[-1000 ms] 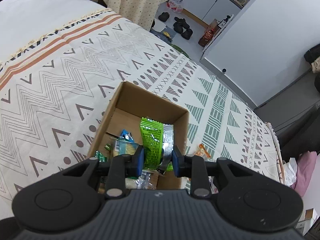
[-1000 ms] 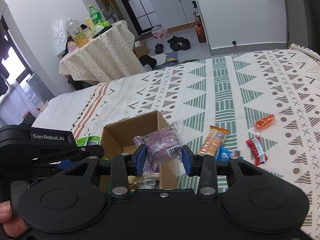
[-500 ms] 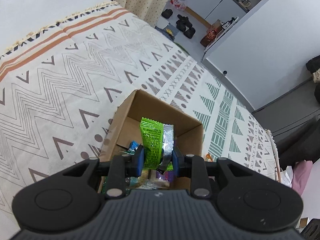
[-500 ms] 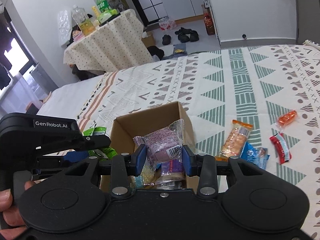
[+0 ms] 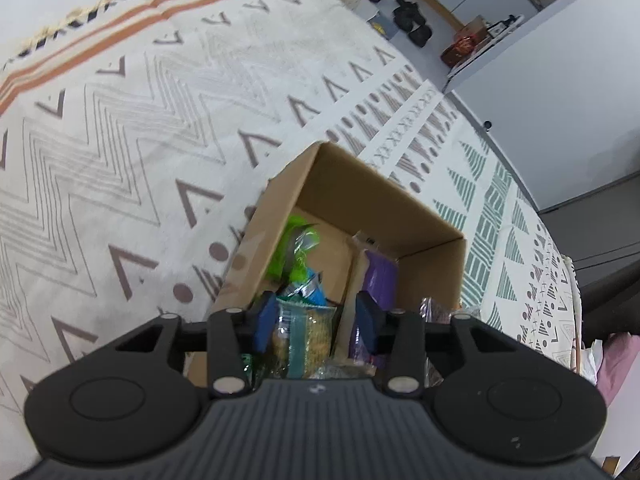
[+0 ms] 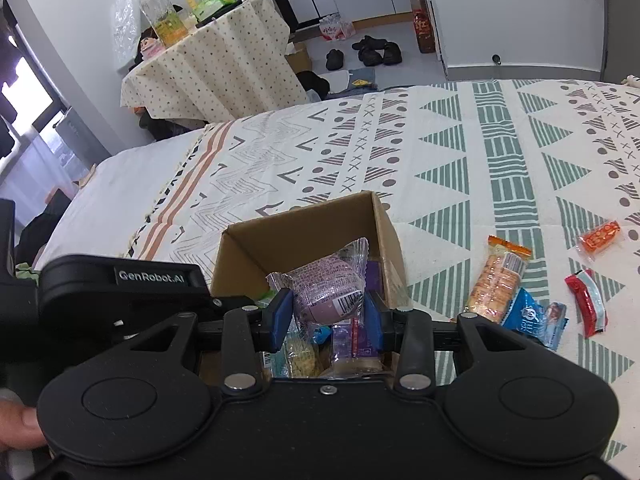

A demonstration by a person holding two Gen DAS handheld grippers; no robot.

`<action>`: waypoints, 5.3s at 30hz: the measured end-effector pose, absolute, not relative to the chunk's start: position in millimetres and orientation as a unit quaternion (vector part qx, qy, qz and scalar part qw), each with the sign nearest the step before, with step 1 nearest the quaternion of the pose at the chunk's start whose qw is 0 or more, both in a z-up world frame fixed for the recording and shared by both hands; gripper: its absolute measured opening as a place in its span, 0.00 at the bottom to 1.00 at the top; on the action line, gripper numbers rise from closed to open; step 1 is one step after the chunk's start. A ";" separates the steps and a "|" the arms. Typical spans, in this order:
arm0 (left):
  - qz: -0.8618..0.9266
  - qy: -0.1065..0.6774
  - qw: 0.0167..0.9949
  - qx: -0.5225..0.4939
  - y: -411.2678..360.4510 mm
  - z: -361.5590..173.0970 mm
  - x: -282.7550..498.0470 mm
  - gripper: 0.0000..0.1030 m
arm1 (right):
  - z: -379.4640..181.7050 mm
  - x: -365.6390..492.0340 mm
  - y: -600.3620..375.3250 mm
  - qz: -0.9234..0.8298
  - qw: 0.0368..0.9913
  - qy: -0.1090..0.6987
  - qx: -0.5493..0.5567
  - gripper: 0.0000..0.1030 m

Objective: Organize snacks
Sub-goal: 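Carry both packets over the cardboard box and open both grippers inside, then move both tools back toward the blue packet and red bar, then grasp the blue packet with the left gripper while the right grasps the red bar, then carry both packets over the cardboard box and open both grippers inside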

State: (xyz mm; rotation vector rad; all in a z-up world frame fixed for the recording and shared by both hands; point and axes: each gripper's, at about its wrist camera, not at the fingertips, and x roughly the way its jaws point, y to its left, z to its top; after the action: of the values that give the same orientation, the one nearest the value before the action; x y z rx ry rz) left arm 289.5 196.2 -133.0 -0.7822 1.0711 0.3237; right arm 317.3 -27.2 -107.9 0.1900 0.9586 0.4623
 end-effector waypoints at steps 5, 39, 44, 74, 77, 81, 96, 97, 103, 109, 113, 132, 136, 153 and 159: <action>0.147 0.497 0.773 -0.366 202.5 -138.0 288.3 0.41 | -110.0 320.3 -20.8 0.226 0.854 0.459 0.092 0.38; 0.145 0.474 0.824 -0.273 115.9 -83.4 275.3 0.76 | -98.2 286.1 -132.7 0.172 0.868 0.442 0.143 0.77; 0.133 0.478 0.828 -0.262 89.4 -81.1 274.2 0.83 | -99.9 280.4 -157.9 0.165 0.869 0.443 0.148 0.85; 0.054 0.515 0.830 -0.205 -30.0 -95.5 310.9 0.93 | -134.1 291.8 -253.6 0.113 0.868 0.443 0.192 1.00; 0.059 0.522 0.824 -0.213 -35.0 -104.4 317.0 0.93 | -140.4 296.9 -258.7 0.112 0.867 0.444 0.196 0.99; 0.065 0.528 0.814 -0.233 -38.4 -117.9 324.8 0.91 | -149.4 306.0 -262.8 0.116 0.861 0.455 0.195 0.80; 0.113 0.544 0.777 -0.297 -39.4 -169.4 357.5 0.70 | -181.9 336.1 -260.1 0.139 0.839 0.488 0.195 0.56; 0.115 0.545 0.774 -0.301 -38.9 -173.2 359.1 0.68 | -183.6 338.1 -259.0 0.141 0.838 0.489 0.194 0.55; 0.126 0.547 0.764 -0.319 -40.2 -191.0 369.2 0.58 | -194.5 349.6 -252.9 0.149 0.833 0.498 0.192 0.51; 0.134 0.556 0.754 -0.325 -43.8 -207.2 377.8 0.53 | -206.5 360.0 -244.3 0.156 0.827 0.511 0.176 0.45; 0.139 0.561 0.752 -0.318 -42.7 -217.0 381.1 0.45 | -212.3 365.5 -238.6 0.158 0.824 0.517 0.169 0.45; 0.138 0.573 0.748 -0.306 -25.9 -206.8 374.7 0.29 | -213.8 377.5 -210.4 0.155 0.817 0.544 0.110 0.20; 0.127 0.571 0.754 -0.299 -25.5 -196.0 366.8 0.29 | -206.3 360.7 -213.9 0.147 0.819 0.542 0.121 0.19; 0.079 0.520 0.805 -0.276 -9.1 -124.1 323.9 0.29 | -140.6 315.0 -201.8 0.125 0.856 0.483 0.133 0.20; 0.077 0.507 0.812 -0.278 6.8 -108.7 306.0 0.29 | -123.8 299.5 -191.8 0.124 0.866 0.466 0.133 0.20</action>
State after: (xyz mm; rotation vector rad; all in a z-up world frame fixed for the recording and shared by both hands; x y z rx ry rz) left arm 306.0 6.8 -108.7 -0.5941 1.0827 0.1651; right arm 299.5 -191.8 -123.8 0.2778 0.9750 0.2589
